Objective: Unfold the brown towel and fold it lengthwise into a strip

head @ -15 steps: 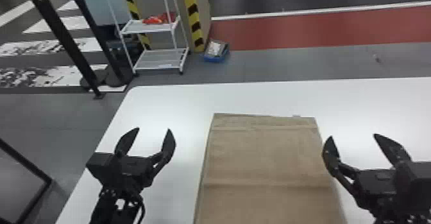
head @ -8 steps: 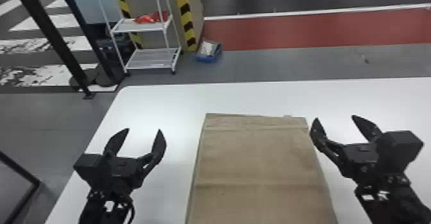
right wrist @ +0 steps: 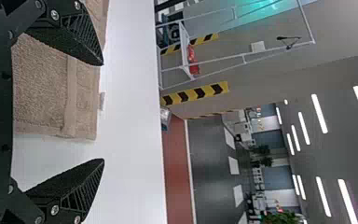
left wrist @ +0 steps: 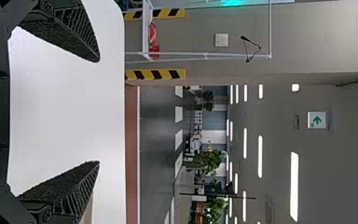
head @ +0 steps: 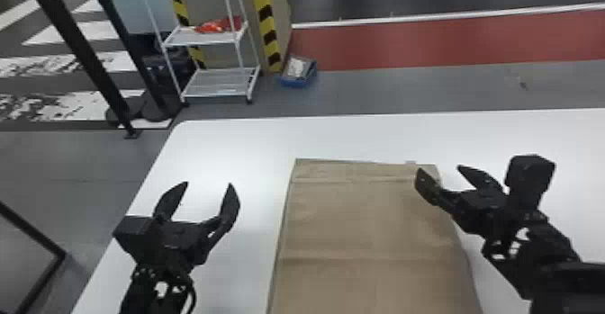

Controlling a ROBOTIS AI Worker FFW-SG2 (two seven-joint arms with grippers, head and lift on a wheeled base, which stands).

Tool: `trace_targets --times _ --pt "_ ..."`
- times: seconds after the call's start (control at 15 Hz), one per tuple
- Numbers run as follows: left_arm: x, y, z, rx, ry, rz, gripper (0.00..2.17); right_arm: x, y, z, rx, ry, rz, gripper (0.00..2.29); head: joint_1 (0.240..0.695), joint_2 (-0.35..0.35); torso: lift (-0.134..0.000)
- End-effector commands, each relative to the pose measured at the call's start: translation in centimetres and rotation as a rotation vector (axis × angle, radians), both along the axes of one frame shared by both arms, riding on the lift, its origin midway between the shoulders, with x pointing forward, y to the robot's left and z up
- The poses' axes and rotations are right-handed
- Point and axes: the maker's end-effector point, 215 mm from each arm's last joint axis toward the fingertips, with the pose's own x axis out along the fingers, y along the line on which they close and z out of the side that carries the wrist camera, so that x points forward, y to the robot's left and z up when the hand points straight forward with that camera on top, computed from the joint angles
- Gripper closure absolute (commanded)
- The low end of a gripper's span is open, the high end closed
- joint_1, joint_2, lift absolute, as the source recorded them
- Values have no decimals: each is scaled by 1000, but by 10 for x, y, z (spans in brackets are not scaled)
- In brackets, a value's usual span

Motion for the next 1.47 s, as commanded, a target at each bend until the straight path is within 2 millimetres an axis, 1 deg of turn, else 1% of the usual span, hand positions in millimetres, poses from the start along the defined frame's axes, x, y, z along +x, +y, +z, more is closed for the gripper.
trace_targets --times 0.0,0.07,0.2,0.4,0.47,0.67,0.93,1.07,1.27,1.33,1.4 --pt "0 0 -1 1 3 0 103 -3 12 -22 4 95 25 194 695 205 -125" --pt "0 0 -1 1 3 0 103 -4 16 -29 2 125 36 218 695 211 -125" --pt "0 -1 0 0 3 -1 103 -6 22 -29 9 130 50 262 695 224 -125" --pt "0 0 -1 1 4 0 103 -7 23 -30 12 132 51 282 695 233 -125" --pt "0 1 -2 0 6 1 103 -8 23 -33 11 144 53 282 695 234 -125" --pt "0 1 -1 1 3 1 103 -7 26 -32 18 143 52 343 695 237 -125" --pt "0 1 -2 1 4 1 103 -7 27 -29 26 138 53 346 695 239 -125" --pt "0 2 -1 1 4 3 103 -5 28 -24 30 123 50 407 695 240 -125" --pt "0 2 -2 1 5 3 103 -5 27 -25 30 124 45 410 695 241 -125" --pt "-1 2 -3 1 7 3 103 -5 27 -25 29 125 46 475 695 241 -125" --pt "-1 2 -3 1 7 3 103 -6 25 -28 26 139 44 475 695 241 -125"
